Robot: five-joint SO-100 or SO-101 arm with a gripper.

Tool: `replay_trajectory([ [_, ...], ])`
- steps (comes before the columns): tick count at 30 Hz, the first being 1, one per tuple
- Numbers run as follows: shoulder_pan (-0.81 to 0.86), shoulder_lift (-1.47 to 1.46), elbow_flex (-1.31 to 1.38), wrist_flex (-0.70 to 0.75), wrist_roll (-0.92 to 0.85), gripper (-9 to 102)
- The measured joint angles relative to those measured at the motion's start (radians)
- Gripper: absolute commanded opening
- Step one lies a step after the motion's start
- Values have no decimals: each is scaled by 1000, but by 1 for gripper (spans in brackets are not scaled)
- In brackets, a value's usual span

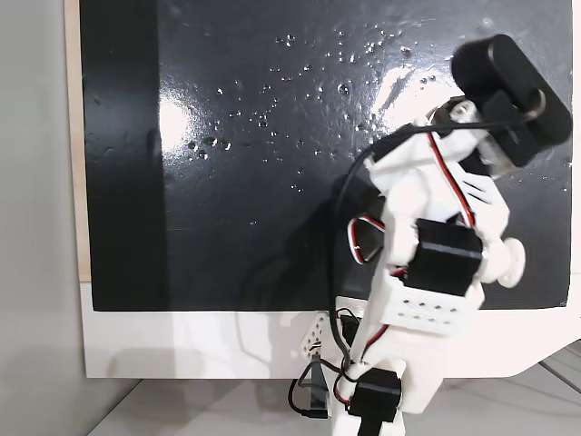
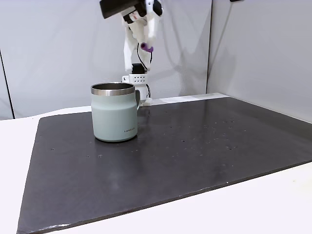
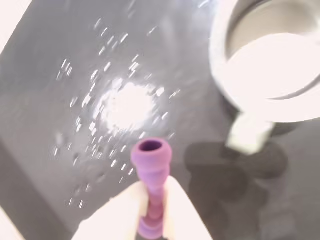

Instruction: Grasp a pengrip and put it in the cup.

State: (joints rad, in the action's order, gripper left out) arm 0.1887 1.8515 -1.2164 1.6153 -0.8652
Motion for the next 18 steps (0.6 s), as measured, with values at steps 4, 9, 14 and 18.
replay_trajectory([
  [4, 118, 52, -118, -118, -49, 0],
  [9, 192, 55, -232, -295, -89, 0],
  [14, 221, 64, -310, -440, -107, 0],
  [18, 232, 91, -402, -522, -121, 0],
])
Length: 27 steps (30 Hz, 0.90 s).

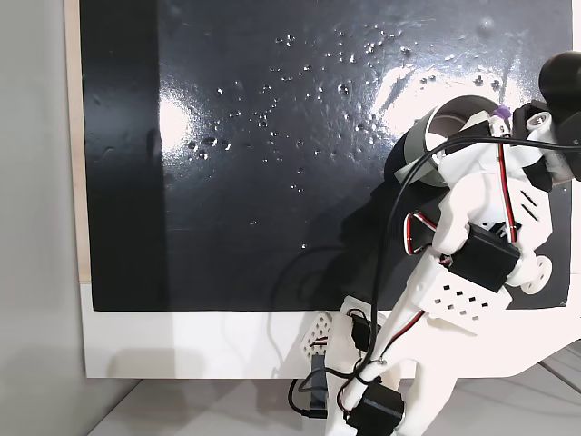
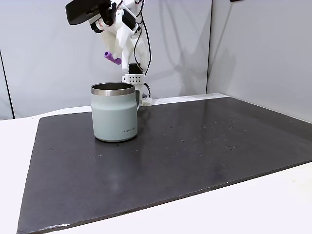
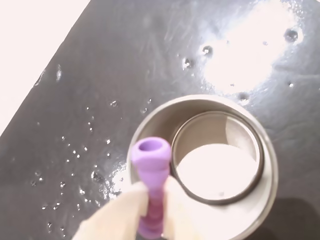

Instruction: Grasp a pengrip and put it in the cup.

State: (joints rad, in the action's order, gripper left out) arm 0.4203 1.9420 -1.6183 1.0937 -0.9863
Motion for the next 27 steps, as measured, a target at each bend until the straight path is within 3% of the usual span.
replay_trajectory([
  [5, 14, 14, -46, -8, 0, 0],
  [11, 12, 37, -57, -3, 0, 23],
  [13, 14, 38, -57, 15, 0, 26],
  [27, -8, 80, -57, 46, 0, 25],
])
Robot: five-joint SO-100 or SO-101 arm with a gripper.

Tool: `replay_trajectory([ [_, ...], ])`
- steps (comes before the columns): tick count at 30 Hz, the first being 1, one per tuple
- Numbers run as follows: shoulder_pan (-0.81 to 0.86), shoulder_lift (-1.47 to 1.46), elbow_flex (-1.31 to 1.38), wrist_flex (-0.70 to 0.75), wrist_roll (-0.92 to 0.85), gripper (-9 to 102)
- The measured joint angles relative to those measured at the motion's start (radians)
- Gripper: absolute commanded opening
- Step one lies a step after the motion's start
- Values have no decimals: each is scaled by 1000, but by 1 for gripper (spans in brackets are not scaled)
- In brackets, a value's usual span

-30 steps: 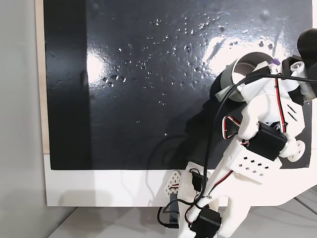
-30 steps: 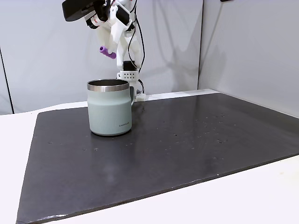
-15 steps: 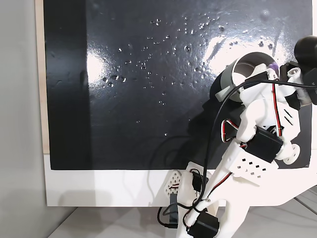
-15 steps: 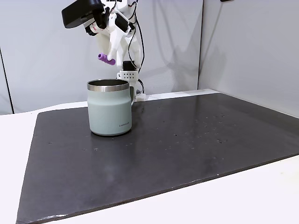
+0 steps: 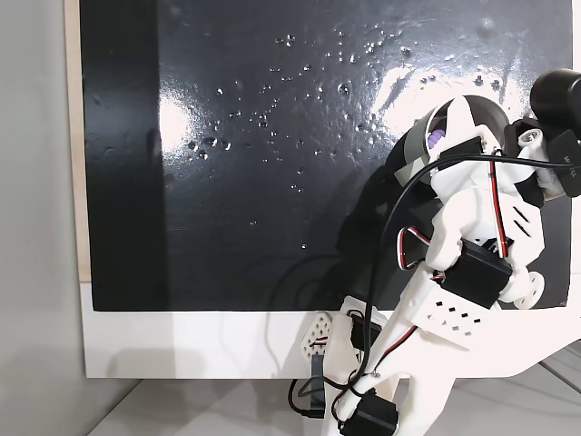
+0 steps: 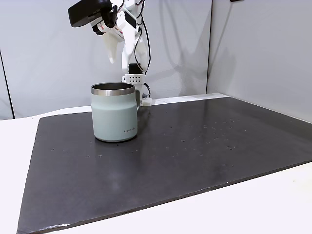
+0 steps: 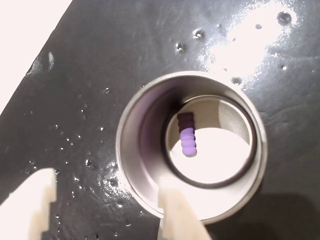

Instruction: Grasp a pengrip and put it in the cup.

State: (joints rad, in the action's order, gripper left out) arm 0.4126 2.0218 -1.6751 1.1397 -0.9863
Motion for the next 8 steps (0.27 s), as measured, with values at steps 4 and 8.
replay_trajectory([
  [4, 0, 0, 0, 15, 0, 25],
  [8, 0, 0, 0, 15, 0, 25],
])
